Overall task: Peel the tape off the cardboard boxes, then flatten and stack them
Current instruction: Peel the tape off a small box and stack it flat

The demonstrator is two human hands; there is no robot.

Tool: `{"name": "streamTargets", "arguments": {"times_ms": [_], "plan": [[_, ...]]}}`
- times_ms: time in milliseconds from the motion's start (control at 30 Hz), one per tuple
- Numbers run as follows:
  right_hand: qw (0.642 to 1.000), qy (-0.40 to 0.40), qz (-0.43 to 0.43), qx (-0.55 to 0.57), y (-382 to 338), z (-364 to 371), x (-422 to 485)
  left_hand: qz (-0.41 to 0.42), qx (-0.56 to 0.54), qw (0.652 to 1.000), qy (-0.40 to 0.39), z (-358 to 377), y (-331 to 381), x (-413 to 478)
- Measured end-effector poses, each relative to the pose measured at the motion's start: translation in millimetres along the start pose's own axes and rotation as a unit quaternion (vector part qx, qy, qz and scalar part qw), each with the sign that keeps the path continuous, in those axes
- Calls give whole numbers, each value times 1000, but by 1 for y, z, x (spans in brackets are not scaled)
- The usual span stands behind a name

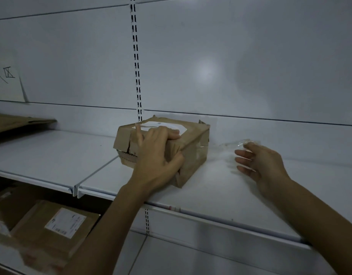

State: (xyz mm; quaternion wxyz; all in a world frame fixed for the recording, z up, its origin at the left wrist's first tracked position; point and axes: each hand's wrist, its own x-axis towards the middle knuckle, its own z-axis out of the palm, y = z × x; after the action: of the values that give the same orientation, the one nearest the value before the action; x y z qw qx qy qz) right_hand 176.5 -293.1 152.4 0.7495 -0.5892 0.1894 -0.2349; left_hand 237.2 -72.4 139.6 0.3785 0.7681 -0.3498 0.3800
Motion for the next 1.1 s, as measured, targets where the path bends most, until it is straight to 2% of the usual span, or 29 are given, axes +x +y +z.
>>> {"name": "streamTargets", "arguments": {"times_ms": [100,167,267,300,367,433,533,633,667,733,767,833,867,900,933,967,1033,1100], "plan": [[995,-41,40,78,5,5,2,9,-29,999,28,5,0,-5],[986,-39,47,153,3,9,2,13,-19,999,42,9,1,-5],[948,56,7,312,-6,-6,15,10,-24,998,50,9,0,-6],[938,99,-11,333,-10,-15,21,12,-26,998,48,8,-1,-6],[949,145,-50,276,-15,-27,28,24,9,999,41,10,-4,-6],[973,130,-87,172,-12,-23,24,23,72,997,15,15,-5,-6],[991,25,-125,51,-5,2,9,17,131,991,-14,18,-5,-5],[977,-46,-197,-63,1,13,-2,59,157,986,-20,14,0,-6],[961,-60,-242,-122,5,13,-4,80,163,983,-16,12,3,-7],[899,-76,-355,-244,14,11,-7,118,175,978,-11,9,9,-9],[856,-74,-414,-301,17,10,-9,130,179,975,-12,8,10,-9],[747,-79,-530,-393,17,12,-14,145,179,973,-23,7,13,-10],[705,-91,-571,-411,16,14,-17,146,171,974,-24,6,15,-11],[685,-109,-595,-407,16,18,-22,143,150,978,-19,5,19,-13],[685,-126,-607,-382,17,26,-32,136,113,984,-8,4,24,-15],[710,-148,-600,-336,18,36,-48,125,61,990,10,3,31,-19],[794,-210,-532,-204,19,56,-81,69,-88,993,47,-2,48,-23],[839,-242,-472,-121,15,69,-108,-28,-220,972,75,-5,63,-24]]}}
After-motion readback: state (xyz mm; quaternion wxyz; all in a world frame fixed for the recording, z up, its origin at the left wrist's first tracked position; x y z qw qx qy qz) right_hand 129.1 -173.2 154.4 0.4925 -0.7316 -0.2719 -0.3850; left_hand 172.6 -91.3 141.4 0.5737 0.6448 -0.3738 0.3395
